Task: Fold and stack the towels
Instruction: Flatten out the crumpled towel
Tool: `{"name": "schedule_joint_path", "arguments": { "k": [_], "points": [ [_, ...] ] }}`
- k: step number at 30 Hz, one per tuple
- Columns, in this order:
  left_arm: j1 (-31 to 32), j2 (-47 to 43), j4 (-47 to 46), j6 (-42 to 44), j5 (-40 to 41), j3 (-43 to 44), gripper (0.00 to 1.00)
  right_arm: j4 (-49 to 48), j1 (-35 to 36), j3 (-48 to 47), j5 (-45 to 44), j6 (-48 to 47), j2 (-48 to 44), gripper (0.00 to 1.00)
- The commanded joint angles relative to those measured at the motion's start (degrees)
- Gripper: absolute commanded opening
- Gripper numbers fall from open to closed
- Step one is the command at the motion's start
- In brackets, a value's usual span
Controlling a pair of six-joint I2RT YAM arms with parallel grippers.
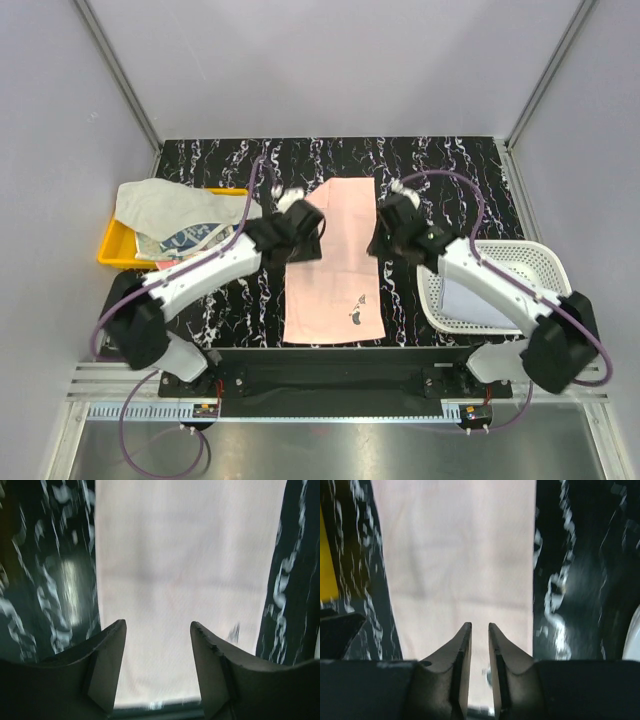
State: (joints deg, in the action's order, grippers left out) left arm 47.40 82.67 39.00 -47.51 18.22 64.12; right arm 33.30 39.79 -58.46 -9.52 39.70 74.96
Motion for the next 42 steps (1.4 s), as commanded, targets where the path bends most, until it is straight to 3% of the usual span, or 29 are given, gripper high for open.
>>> {"name": "schedule_joint_path", "arguments": {
  "k": [1, 4, 10, 13, 24, 42],
  "points": [
    [-5.5, 13.5, -2.2, 14.8, 7.4, 14.5, 0.60, -6.3, -8.8, -9.2, 2.9, -7.6, 10.0, 0.26],
    [-8.4, 28.0, 0.0, 21.4, 10.4, 30.7, 0.61, -7.7, -12.9, -17.6, 6.4, -9.4, 19.5, 0.22],
    [-12.8, 47.3, 5.7, 31.1, 9.7, 58.4, 0.63, -9.7, -17.3, -29.8, 9.3, -10.3, 33.3, 0.18],
    [-14.3, 54.3, 6.7, 34.2, 8.6, 64.7, 0.63, -9.6, -17.8, -33.7, 9.4, -10.5, 38.5, 0.17],
    [-14.7, 55.3, 0.1, 36.4, 2.6, 58.8, 0.57, -11.7, -18.8, -35.4, 12.2, -9.3, 44.0, 0.16],
    [-14.1, 58.3, -2.4, 31.7, -0.8, 60.6, 0.46, -12.6, -20.2, -33.4, 13.5, -8.9, 44.3, 0.14]
  ]
}}
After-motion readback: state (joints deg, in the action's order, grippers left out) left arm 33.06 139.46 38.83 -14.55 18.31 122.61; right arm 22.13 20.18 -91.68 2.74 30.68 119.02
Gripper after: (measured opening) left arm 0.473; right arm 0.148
